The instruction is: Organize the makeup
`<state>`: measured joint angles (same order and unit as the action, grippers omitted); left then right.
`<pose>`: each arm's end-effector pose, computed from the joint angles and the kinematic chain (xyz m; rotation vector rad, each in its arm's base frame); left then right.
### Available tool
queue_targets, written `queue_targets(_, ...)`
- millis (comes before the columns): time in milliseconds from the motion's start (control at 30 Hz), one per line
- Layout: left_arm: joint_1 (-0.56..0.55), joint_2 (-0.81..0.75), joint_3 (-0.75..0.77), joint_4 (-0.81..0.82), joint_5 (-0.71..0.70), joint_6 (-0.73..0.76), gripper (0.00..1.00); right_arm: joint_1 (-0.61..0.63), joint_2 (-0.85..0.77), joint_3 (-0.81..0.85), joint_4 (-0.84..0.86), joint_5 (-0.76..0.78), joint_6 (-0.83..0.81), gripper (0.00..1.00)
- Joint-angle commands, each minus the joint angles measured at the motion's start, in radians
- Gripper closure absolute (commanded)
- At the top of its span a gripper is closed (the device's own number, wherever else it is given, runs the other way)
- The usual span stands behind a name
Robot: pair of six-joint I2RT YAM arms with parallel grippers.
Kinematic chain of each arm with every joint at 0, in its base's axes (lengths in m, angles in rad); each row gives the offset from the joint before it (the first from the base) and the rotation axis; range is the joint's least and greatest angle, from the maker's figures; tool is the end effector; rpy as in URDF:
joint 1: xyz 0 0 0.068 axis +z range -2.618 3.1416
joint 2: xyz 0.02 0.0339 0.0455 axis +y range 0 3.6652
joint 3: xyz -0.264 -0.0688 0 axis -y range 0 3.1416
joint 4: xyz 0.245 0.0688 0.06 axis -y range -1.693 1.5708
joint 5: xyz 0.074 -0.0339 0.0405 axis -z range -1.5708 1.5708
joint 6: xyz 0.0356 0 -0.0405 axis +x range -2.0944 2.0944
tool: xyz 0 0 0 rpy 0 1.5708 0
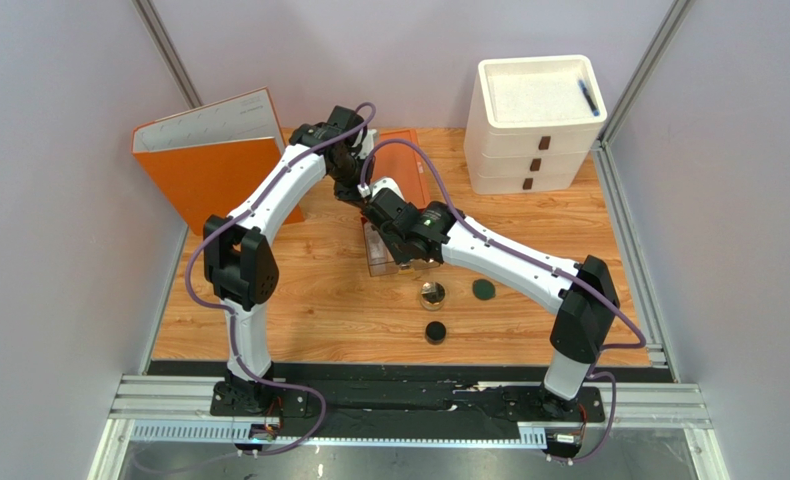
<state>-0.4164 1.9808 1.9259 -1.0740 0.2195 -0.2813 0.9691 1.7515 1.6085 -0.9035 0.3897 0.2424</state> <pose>0.3807 -0.1768 0.3038 0.2543 2.7474 -0.4974 0.2217 0.2990 0.3051 -0.7636 2.3801 -0.0236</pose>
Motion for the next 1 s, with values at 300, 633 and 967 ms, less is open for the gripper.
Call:
queue_targets(300,0.025,0.049,0.016,-0.119,-0.129,0.057,1.00,-0.015,-0.049,0.056,-0.041,0.159,0.066,0.31)
queue_targets(633,0.025,0.069,0.054,-0.127,-0.124,0.059,1.00,-0.012,-0.211,-0.120,0.061,-0.085,0.054,1.00)
queue_targets(967,0.027,0.089,0.093,-0.141,-0.109,0.048,1.00,0.019,-0.242,-0.332,0.137,-0.255,0.015,1.00)
